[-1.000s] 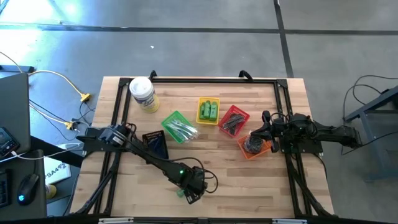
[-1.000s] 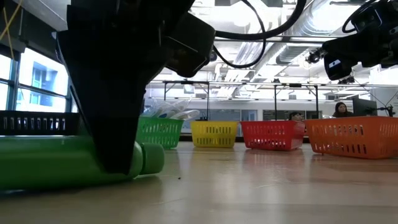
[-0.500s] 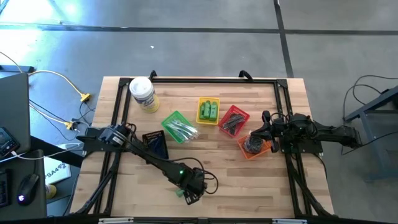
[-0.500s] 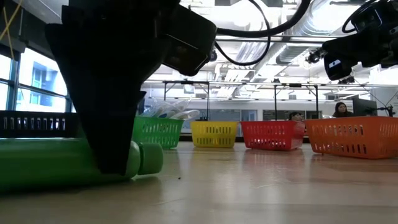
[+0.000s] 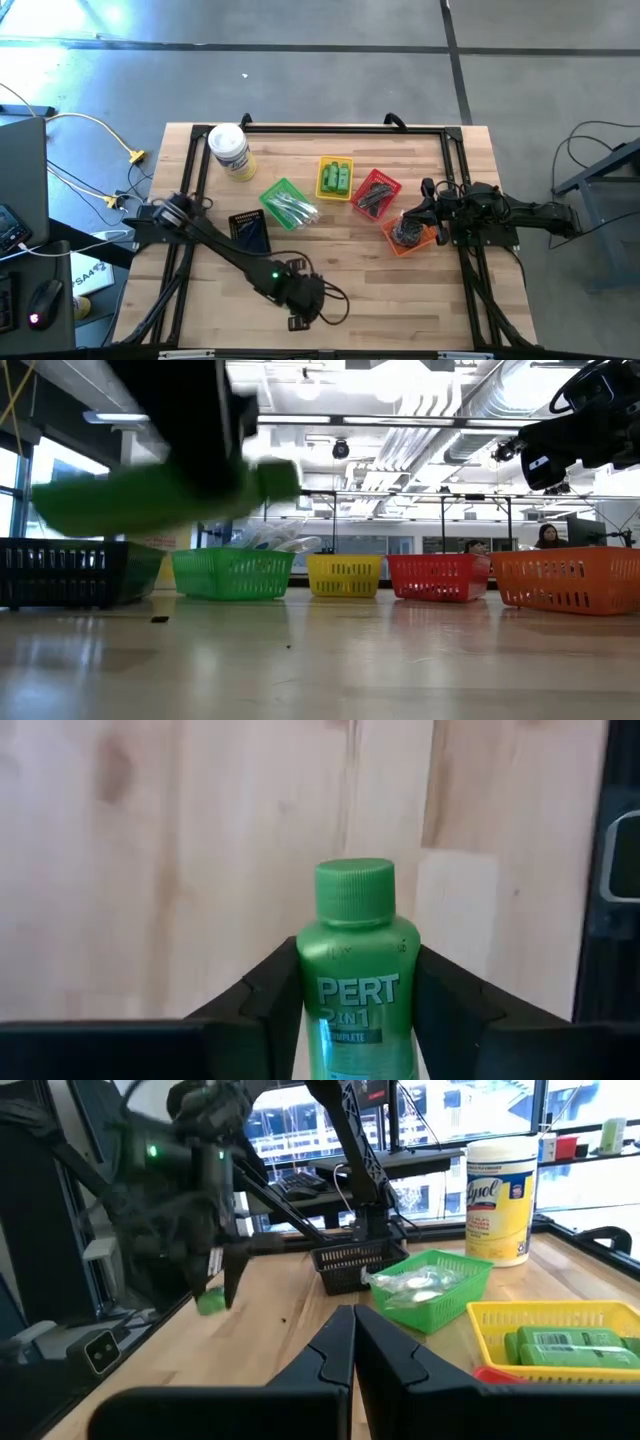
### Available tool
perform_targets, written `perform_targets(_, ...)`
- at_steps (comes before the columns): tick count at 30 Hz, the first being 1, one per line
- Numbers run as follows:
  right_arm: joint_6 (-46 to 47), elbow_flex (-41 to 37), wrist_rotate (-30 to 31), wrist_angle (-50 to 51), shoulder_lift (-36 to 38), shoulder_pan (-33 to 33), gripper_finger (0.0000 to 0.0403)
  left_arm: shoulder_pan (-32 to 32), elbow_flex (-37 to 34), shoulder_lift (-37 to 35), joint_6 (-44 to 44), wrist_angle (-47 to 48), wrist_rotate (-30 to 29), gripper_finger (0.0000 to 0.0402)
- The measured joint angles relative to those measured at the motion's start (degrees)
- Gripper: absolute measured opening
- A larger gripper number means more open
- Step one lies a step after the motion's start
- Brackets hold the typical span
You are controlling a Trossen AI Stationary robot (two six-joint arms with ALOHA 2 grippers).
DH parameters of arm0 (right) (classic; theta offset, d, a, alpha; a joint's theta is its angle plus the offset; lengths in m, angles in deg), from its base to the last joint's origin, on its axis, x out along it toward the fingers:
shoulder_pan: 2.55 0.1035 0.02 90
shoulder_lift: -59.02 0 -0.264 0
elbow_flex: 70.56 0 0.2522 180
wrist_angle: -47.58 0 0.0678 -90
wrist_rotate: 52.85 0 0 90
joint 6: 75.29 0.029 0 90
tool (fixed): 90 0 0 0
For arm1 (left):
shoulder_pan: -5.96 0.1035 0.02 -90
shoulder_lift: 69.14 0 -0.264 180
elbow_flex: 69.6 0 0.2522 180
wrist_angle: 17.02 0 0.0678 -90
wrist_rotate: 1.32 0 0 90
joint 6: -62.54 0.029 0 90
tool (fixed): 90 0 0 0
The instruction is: Pick & Place Travel size toiletries
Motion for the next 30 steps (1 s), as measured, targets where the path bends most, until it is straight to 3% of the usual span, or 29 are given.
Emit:
perform_targets(8,0.9,0.0,0.0,-0.2,0.0,0.0,0.0002,0.2,0.1,-10.7,11.0,1.1,-11.5,0.0142)
perform_targets(17,2.0,0.0,0.0,-0.3,0.0,0.0,0.0002,3.9,-1.6,-28.6,22.3,5.4,-21.3,0.0141)
perform_targets(24,1.9,0.0,0.0,-0.7,0.0,0.0,0.0002,16.1,-13.8,-43.7,32.5,-3.6,-11.6,0.0141)
perform_targets(30,1.9,0.0,0.1,-0.7,0.0,0.0,0.0002,27.9,-32.2,-58.9,37.8,-20.8,3.7,0.0141)
